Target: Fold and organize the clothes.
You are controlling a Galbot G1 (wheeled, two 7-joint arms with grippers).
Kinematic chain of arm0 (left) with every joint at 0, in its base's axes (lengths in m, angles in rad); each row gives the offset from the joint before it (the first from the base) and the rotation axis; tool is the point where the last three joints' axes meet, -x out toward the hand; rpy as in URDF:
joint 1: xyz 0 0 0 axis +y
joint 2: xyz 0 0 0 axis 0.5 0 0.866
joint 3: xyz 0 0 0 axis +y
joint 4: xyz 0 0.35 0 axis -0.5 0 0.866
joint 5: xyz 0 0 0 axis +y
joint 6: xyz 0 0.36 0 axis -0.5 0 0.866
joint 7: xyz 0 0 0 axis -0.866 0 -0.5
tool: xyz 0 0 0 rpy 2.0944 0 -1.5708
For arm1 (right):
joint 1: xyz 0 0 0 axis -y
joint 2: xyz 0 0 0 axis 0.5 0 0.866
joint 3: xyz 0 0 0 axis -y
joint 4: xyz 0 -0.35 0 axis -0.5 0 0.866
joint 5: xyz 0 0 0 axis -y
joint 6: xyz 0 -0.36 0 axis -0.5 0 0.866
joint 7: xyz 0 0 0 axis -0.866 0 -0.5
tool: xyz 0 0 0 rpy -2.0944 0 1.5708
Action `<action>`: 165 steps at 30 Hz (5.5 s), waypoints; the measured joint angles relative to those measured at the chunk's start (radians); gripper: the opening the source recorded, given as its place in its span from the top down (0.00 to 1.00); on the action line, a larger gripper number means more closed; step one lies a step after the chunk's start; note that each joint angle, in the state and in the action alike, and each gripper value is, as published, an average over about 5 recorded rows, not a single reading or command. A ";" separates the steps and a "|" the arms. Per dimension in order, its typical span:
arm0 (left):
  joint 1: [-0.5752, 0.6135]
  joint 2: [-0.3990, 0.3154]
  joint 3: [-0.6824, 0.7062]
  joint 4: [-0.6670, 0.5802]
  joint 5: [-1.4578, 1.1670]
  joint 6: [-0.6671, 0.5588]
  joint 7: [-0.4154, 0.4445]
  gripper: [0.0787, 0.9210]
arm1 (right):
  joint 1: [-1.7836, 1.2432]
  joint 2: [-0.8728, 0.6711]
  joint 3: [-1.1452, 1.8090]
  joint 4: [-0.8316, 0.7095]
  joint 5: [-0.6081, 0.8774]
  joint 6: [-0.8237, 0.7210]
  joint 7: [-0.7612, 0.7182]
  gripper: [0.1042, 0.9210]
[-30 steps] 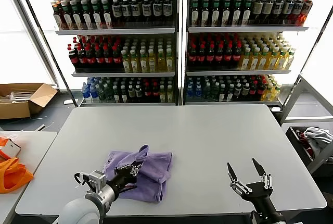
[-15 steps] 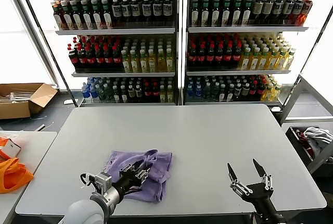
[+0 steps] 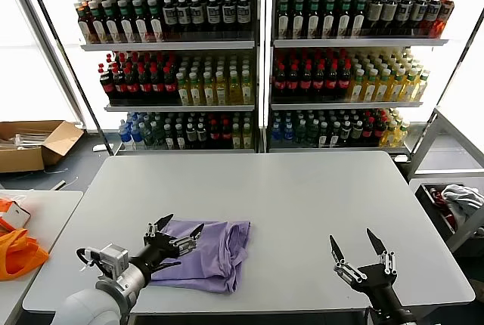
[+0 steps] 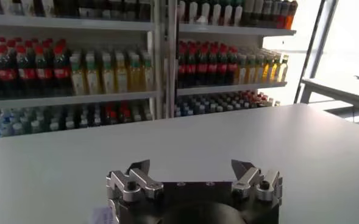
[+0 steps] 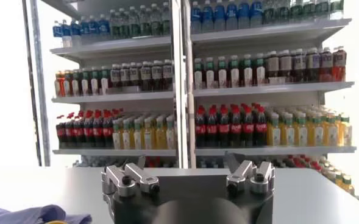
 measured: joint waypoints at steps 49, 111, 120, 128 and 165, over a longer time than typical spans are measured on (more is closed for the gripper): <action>0.033 -0.139 -0.008 0.194 -0.011 -0.015 -0.065 0.97 | -0.016 -0.010 0.018 0.011 0.007 0.015 0.001 0.12; -0.447 -0.212 0.398 0.262 -0.618 0.058 -0.277 0.68 | 0.049 -0.033 -0.049 -0.052 0.007 -0.057 0.042 0.12; -0.458 -0.220 0.314 0.218 -0.571 0.032 -0.228 0.37 | 0.184 -0.065 -0.202 -0.108 0.097 -0.214 0.115 0.12; -0.360 -0.192 0.135 0.125 -0.490 0.019 -0.158 0.14 | 0.335 -0.056 -0.392 -0.204 0.183 -0.337 0.192 0.12; -0.122 -0.206 -0.177 -0.010 -0.381 0.006 -0.099 0.12 | 0.477 -0.107 -0.495 -0.303 0.284 -0.509 0.229 0.99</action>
